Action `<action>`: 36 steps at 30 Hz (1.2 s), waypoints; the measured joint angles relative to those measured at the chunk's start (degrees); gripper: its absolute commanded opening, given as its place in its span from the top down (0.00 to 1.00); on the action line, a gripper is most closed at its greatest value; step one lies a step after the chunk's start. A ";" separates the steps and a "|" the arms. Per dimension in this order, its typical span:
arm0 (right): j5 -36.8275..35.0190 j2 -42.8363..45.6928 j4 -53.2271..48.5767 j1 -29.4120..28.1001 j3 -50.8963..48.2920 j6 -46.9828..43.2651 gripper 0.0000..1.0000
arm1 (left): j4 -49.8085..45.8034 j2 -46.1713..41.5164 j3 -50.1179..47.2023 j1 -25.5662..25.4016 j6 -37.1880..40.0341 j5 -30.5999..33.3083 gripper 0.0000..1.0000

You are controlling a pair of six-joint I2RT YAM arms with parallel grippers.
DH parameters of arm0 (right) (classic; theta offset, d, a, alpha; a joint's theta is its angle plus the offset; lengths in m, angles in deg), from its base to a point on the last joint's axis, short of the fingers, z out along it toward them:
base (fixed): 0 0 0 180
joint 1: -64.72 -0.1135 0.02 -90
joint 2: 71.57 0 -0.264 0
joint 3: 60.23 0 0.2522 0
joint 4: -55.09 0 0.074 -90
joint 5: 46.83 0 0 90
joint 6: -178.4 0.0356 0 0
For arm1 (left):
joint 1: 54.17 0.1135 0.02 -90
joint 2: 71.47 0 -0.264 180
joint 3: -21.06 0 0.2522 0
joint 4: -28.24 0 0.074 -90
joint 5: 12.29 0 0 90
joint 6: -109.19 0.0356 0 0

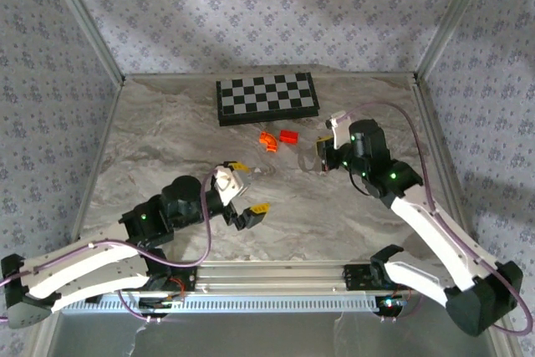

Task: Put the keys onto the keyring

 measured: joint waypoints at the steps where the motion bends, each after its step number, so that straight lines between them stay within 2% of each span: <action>1: 0.70 -1.33 0.17 1.20 0.17 0.00 1.00 | 0.00 0.74 0.04 0.00 0.00 0.17 0.01; 16: 6.67 -14.91 8.98 10.82 1.70 1.05 1.00 | 2.67 6.62 1.86 0.00 -0.37 0.37 0.01; 24: 7.65 -19.37 12.46 11.69 1.70 2.67 1.00 | 4.02 7.43 1.99 0.00 -0.37 -0.48 0.00; 36: 10.71 -19.06 13.81 11.69 0.22 4.74 1.00 | 5.22 7.06 1.97 0.37 -0.35 -0.46 0.00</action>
